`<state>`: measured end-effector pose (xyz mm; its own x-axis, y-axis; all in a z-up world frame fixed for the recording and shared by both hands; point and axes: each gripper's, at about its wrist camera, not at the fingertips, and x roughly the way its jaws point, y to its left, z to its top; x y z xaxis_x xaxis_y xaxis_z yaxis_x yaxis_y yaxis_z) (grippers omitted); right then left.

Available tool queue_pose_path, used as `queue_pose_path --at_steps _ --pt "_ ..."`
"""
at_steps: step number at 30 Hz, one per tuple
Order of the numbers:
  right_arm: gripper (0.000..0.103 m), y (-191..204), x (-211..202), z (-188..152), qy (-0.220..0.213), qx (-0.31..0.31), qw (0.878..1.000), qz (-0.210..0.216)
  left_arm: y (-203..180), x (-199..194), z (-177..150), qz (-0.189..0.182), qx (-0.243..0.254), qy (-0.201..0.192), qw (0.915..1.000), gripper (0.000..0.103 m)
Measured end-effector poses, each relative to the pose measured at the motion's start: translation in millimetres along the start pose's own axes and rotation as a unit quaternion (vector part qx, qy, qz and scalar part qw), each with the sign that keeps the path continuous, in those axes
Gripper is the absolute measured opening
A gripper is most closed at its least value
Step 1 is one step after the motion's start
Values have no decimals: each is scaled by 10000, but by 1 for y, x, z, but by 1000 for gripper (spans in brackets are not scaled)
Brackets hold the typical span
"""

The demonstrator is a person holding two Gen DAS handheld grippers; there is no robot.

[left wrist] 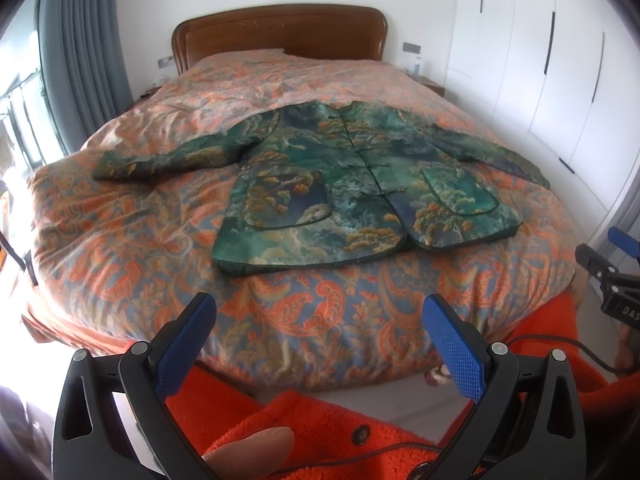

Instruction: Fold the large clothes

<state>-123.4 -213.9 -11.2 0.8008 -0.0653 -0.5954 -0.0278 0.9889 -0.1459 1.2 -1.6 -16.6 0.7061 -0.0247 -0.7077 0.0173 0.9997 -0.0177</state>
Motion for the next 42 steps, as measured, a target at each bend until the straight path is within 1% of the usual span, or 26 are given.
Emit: queue_pose_path --at_steps 42 --pt "103 2 6 -4 114 -8 9999 2 1 1 1 0 -10 32 10000 103"
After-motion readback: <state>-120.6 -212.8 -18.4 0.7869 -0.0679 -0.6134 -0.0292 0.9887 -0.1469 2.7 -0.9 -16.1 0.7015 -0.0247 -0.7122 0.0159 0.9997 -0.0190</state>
